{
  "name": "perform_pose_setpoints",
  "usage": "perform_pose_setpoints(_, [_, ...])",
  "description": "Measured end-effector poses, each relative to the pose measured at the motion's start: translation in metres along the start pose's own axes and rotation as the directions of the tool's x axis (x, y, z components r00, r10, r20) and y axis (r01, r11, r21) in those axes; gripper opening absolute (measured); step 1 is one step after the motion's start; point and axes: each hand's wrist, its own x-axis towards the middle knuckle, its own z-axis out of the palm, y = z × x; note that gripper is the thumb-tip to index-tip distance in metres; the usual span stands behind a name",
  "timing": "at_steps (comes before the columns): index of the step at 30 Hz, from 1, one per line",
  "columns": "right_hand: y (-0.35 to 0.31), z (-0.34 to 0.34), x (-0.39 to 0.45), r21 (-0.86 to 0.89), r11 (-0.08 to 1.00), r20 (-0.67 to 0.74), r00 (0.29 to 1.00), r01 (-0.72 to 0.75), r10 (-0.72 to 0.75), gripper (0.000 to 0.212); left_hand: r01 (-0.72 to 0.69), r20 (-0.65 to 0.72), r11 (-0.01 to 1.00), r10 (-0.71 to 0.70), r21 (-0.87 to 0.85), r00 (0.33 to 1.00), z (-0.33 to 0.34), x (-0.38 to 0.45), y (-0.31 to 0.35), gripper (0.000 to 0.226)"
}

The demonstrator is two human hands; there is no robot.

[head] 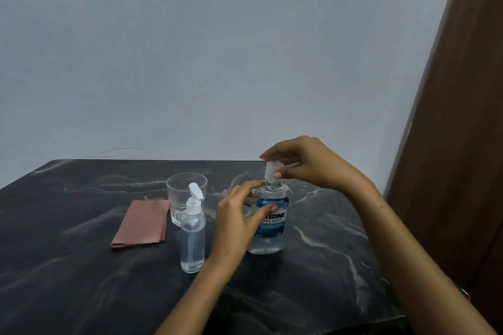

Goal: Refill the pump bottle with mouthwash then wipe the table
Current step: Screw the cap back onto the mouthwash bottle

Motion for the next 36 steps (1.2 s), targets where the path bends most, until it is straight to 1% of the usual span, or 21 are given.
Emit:
perform_pose_setpoints(2, [-0.004,0.005,0.001,-0.103,0.995,-0.075,0.997,-0.005,-0.003,0.023,0.005,0.003,1.0,-0.005,0.008,1.0,0.0,0.0,-0.001,0.042])
perform_pose_setpoints(4, [-0.008,0.01,0.002,-0.224,0.973,-0.175,0.985,-0.052,0.013,0.037,0.008,0.003,1.0,-0.008,0.02,1.0,0.0,-0.001,0.0,0.043])
perform_pose_setpoints(5, [-0.008,0.01,0.002,-0.225,0.973,-0.187,0.982,-0.059,0.016,0.042,0.009,0.004,1.0,-0.009,0.023,1.0,0.0,-0.001,0.0,0.042])
perform_pose_setpoints(6, [-0.007,0.008,0.001,-0.176,0.983,-0.162,0.986,-0.051,0.022,0.042,0.01,0.003,1.0,-0.01,0.023,1.0,0.0,-0.001,0.0,0.042])
perform_pose_setpoints(8, [-0.005,0.001,-0.001,-0.04,0.999,-0.043,0.999,-0.032,0.031,0.035,0.009,-0.003,1.0,-0.009,0.022,1.0,0.0,-0.001,0.001,0.04])
perform_pose_setpoints(9, [-0.004,-0.001,-0.002,-0.014,1.0,-0.003,1.0,-0.023,0.023,0.032,0.009,-0.005,1.0,-0.009,0.023,1.0,0.0,-0.001,0.001,0.041])
perform_pose_setpoints(10, [-0.004,-0.002,-0.003,-0.024,1.0,0.003,1.0,-0.014,0.014,0.029,0.009,-0.005,1.0,-0.009,0.026,1.0,0.0,-0.001,0.001,0.041])
perform_pose_setpoints(13, [-0.006,0.005,-0.001,-0.099,0.994,-0.12,0.992,-0.049,0.037,0.022,0.017,-0.004,0.999,-0.017,0.031,1.0,0.0,-0.001,0.001,0.042])
perform_pose_setpoints(15, [-0.007,0.011,0.0,-0.096,0.991,-0.192,0.979,-0.088,0.069,0.027,0.023,-0.005,0.999,-0.023,0.04,1.0,0.0,0.0,0.001,0.042])
perform_pose_setpoints(19, [-0.005,0.019,-0.004,-0.108,0.985,-0.28,0.955,-0.136,0.101,0.03,0.028,0.001,0.998,-0.028,0.055,1.0,0.001,0.0,0.003,0.041])
perform_pose_setpoints(23, [-0.008,0.028,-0.01,-0.144,0.977,-0.355,0.93,-0.157,0.097,0.033,0.04,0.01,0.996,-0.041,0.083,0.999,-0.001,-0.002,0.008,0.043])
perform_pose_setpoints(25, [-0.009,0.032,-0.014,-0.149,0.976,-0.396,0.914,-0.158,0.087,0.032,0.041,0.001,0.994,-0.041,0.101,0.999,-0.001,-0.005,0.012,0.049])
perform_pose_setpoints(28, [-0.011,0.038,-0.02,-0.16,0.974,-0.428,0.9,-0.159,0.077,0.031,0.076,0.002,0.994,-0.076,0.082,0.997,-0.002,-0.014,0.02,0.071])
perform_pose_setpoints(29, [-0.011,0.039,-0.022,-0.161,0.974,-0.437,0.897,-0.158,0.074,0.031,0.073,0.005,0.992,-0.074,0.102,0.997,-0.003,-0.017,0.023,0.075])
perform_pose_setpoints(31, [-0.012,0.041,-0.024,-0.176,0.971,-0.449,0.891,-0.163,0.068,0.036,0.01,0.001,0.983,-0.011,0.181,1.0,-0.008,-0.026,0.03,0.07])
perform_pose_setpoints(33, [-0.014,0.043,-0.027,-0.228,0.958,-0.468,0.883,-0.172,0.047,0.043,-0.09,-0.036,0.97,0.101,0.226,0.994,-0.016,-0.037,0.035,0.053])
perform_pose_setpoints(34, [-0.016,0.045,-0.028,-0.254,0.953,-0.492,0.87,-0.166,0.021,0.043,-0.138,-0.072,0.958,0.16,0.253,0.984,-0.022,-0.043,0.036,0.045])
perform_pose_setpoints(36, [-0.024,0.053,-0.032,-0.276,0.955,-0.568,0.82,-0.11,-0.07,0.034,-0.201,-0.165,0.915,0.271,0.35,0.948,-0.038,-0.054,0.033,0.036])
